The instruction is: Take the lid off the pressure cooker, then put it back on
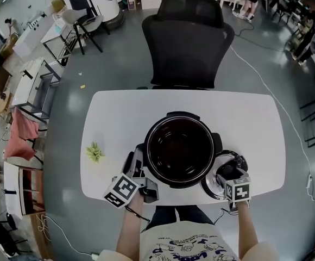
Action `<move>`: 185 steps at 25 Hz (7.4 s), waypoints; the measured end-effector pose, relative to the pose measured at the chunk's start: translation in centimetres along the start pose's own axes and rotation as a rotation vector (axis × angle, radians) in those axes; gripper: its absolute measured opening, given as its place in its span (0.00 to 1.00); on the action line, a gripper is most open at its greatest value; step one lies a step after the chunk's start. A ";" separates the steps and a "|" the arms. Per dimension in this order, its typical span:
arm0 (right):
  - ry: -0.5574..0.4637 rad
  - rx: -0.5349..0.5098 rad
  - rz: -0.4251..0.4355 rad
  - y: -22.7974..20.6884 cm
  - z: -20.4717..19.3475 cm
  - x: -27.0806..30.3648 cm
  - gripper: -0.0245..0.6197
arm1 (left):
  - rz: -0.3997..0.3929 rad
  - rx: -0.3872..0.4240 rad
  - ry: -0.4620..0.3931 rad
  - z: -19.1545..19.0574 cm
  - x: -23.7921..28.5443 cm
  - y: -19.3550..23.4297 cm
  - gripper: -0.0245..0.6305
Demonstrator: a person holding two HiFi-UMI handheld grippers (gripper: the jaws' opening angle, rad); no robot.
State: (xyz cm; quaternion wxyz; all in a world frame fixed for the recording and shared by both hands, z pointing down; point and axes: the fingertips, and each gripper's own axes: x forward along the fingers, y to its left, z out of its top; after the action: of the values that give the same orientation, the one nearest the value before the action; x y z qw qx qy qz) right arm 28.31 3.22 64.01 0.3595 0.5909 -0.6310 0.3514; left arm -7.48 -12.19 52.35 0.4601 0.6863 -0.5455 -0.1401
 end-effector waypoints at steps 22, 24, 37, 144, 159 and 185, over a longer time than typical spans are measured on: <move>0.153 -0.082 0.063 -0.3 -1.1 1.3 0.55 | -0.042 0.023 0.005 -0.1 0.2 -0.9 0.22; 0.168 -0.104 0.066 -0.1 -1.0 1.2 0.51 | -0.039 0.021 0.007 -0.2 0.2 -0.8 0.22; 0.169 -0.161 0.088 0.0 -1.0 0.9 0.50 | -0.020 0.030 0.011 -0.5 0.2 -0.8 0.22; 0.059 -0.782 0.393 23.1 21.5 -9.7 0.50 | -0.010 0.046 0.016 0.3 -1.2 -0.8 0.23; 0.053 -0.790 0.395 23.0 22.0 -9.1 0.50 | -0.004 0.044 0.023 0.4 -0.5 -0.9 0.23; 0.083 -0.812 0.488 22.8 21.7 -8.5 0.50 | -0.021 0.026 0.024 0.4 0.0 -0.9 0.22</move>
State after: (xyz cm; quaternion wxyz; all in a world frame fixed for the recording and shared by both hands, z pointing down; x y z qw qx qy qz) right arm 5.04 -10.18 45.42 0.4932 0.2225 -0.8229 0.1736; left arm -7.24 -12.39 51.44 0.4562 0.6997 -0.5343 -0.1296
